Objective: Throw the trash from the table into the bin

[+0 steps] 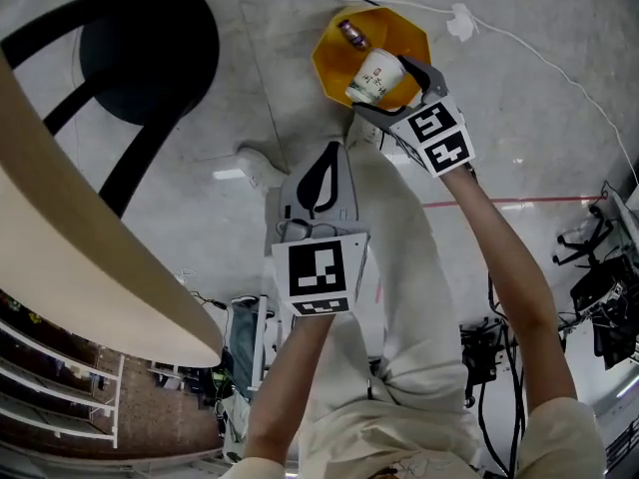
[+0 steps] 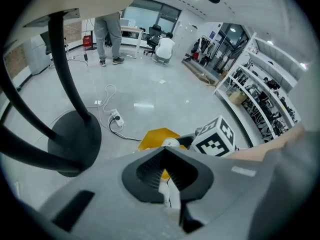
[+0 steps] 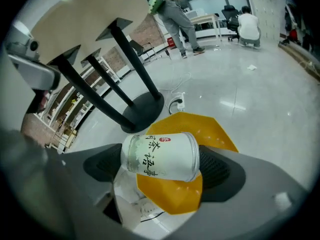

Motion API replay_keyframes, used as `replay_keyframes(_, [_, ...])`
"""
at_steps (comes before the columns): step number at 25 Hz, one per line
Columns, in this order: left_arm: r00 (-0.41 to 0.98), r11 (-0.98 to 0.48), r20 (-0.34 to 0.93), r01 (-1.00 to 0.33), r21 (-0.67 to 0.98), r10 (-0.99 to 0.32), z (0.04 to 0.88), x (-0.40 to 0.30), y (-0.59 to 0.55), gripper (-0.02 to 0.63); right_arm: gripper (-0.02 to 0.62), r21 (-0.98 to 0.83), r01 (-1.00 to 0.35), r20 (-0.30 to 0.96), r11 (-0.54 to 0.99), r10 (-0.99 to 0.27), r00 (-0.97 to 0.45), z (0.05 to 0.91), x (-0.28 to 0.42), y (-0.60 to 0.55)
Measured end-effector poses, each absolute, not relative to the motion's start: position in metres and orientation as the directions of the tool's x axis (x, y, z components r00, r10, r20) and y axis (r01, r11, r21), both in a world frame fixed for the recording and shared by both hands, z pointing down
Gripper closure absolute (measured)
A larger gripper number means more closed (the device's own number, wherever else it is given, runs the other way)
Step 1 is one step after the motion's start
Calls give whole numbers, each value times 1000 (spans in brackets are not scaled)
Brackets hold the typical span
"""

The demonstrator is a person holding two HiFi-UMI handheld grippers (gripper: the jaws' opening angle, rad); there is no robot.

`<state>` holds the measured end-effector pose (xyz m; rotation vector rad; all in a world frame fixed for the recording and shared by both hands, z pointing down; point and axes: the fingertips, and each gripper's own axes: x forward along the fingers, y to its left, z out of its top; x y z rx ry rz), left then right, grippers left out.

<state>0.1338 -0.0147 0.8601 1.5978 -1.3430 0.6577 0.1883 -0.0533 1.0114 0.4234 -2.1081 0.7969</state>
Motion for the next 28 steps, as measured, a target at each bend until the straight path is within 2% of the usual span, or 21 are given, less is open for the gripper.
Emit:
replay_keyframes(7, [275,6,839,-949,315,-470,867,134,-1,603,104,-393,-616,856,683,27,-517,1068,189,-47])
replay_keyframes(13, [291,-30,819,-947,319,-495,838,134,1,603,64,-403,-632,857,662,31,-514,1039,190,-35])
replay_keyframes(20, [303,-84,796,-948,306,-524,771,124,13,603,71,-411,-618,810,670,-42,-584,926,188,-24])
replay_keyframes(28, [341,-149,763,-939,311,-549,664,117,47,603,123,-409,-597,708,690,-173,-685,740,167,-16])
